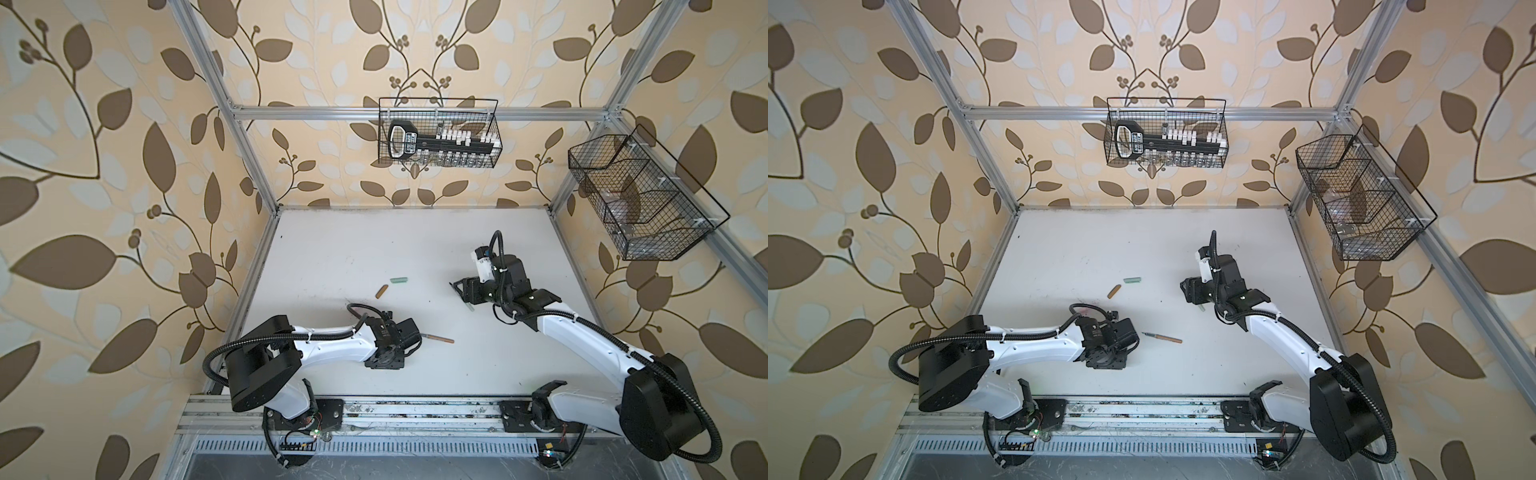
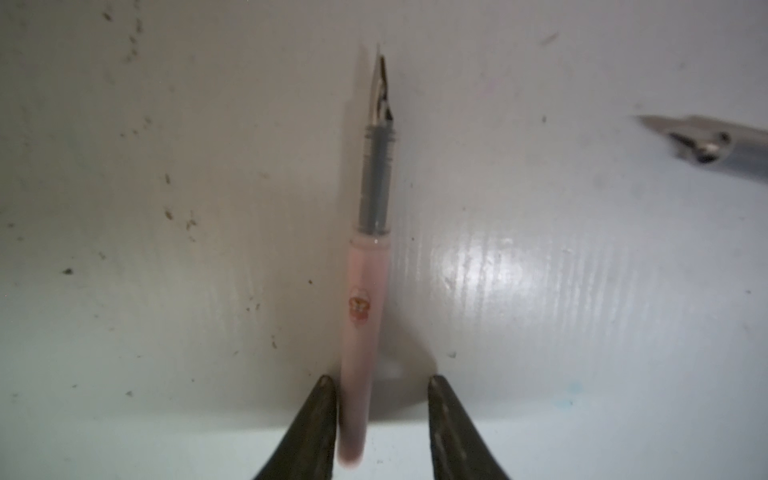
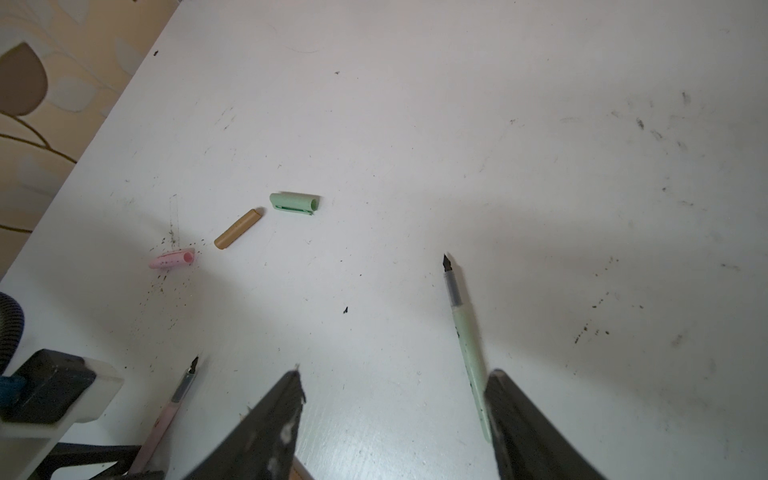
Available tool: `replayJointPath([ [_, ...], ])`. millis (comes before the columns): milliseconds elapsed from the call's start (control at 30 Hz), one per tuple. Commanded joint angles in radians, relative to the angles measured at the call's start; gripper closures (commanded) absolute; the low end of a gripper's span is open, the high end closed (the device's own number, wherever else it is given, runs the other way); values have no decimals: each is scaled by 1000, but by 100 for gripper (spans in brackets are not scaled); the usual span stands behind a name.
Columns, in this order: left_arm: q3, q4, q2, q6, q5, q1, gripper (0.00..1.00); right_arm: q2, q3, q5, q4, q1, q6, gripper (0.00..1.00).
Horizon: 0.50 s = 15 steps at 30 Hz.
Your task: Insert the pens into the pen caps
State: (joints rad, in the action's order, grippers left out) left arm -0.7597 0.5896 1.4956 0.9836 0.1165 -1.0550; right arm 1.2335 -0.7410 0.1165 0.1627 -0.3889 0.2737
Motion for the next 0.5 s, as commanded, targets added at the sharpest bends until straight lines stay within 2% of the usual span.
replayJointPath([
  [0, 13, 40, 4, 36, 35, -10, 67, 10, -1, 13, -11, -11, 11, 29],
  [200, 13, 61, -2, 29, 47, -11, 73, 24, -10, 9, -18, -21, 10, 29],
  [333, 10, 83, 11, 33, 66, -13, 84, 38, -41, 12, 5, -37, -33, 29],
  [467, 17, 82, 8, 26, 71, -17, 86, 49, -70, 29, 5, -40, -64, 29],
])
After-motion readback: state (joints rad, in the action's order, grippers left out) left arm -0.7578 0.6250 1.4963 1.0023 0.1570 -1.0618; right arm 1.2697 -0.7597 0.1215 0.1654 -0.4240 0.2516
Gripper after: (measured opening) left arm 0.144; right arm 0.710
